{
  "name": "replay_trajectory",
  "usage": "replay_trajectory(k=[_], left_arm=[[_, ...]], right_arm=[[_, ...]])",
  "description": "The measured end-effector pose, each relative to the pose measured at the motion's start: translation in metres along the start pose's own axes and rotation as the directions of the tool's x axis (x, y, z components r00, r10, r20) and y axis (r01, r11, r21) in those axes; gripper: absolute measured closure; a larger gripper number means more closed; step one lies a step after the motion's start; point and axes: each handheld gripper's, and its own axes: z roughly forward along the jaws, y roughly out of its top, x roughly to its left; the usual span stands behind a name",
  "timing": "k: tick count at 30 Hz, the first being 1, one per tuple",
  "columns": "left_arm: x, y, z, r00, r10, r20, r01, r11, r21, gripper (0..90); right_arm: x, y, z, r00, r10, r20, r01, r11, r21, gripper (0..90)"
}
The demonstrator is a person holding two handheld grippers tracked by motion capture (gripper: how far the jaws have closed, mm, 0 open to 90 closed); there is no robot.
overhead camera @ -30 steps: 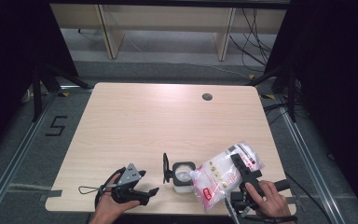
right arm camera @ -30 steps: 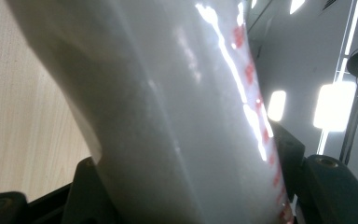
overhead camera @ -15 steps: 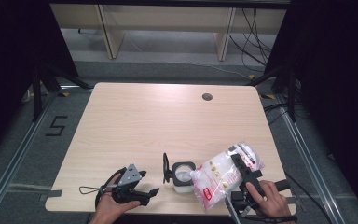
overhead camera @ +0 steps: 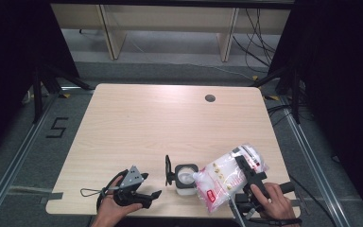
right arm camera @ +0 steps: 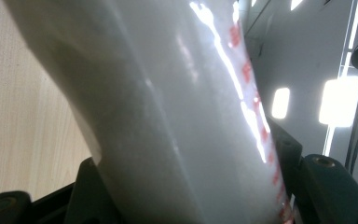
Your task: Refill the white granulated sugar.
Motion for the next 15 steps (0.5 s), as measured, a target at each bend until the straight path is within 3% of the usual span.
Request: replay_trajectory(k=[2, 3, 5, 7, 11, 12, 13, 15], left_arm=[[-0.0007, 0.0, 0.0003, 1.0, -0.008, 0.002, 0.008, 0.9999, -0.007, 21.6], [-0.0007, 0.0, 0.0002, 1.0, -0.008, 0.002, 0.008, 0.9999, -0.007, 21.6], [-0.0005, 0.0001, 0.0, 1.0, -0.004, -0.001, 0.004, 1.0, -0.007, 21.6], [-0.0005, 0.0001, -0.0001, 1.0, -0.003, -0.002, 0.003, 1.0, -0.007, 21.6], [-0.0007, 0.0001, 0.0001, 1.0, -0.004, 0.001, 0.004, 1.0, -0.006, 21.6], [-0.0006, 0.0002, 0.0, 1.0, -0.002, -0.001, 0.002, 1.0, -0.006, 21.6], [-0.0006, 0.0001, 0.0, 1.0, -0.003, -0.001, 0.003, 1.0, -0.006, 21.6], [-0.0007, 0.0, 0.0003, 1.0, -0.007, 0.002, 0.007, 1.0, -0.006, 21.6]], right_arm=[[0.001, 0.0, -0.0001, 0.9999, 0.006, -0.011, -0.006, 1.0, 0.006, 45.8], [0.004, -0.0004, -0.0005, 0.9989, 0.044, -0.013, -0.044, 0.999, 0.015, 45.8], [-0.0001, 0.0, -0.0002, 1.0, -0.003, -0.001, 0.003, 1.0, 0.002, 45.8], [0.0018, -0.0004, -0.0002, 0.9996, 0.026, -0.011, -0.026, 1.0, 0.006, 45.9], [0.0013, -0.0008, -0.0004, 0.9997, 0.025, -0.006, -0.025, 1.0, 0.008, 45.9], [-0.0016, -0.0006, 0.0002, 0.9999, -0.015, -0.002, 0.015, 1.0, -0.004, 45.9], [-0.0021, -0.0007, -0.0002, 0.9998, -0.019, -0.002, 0.019, 1.0, -0.001, 45.9], [-0.0004, -0.0014, -0.0002, 1.0, 0.006, -0.003, -0.006, 1.0, 0.003, 45.9]])
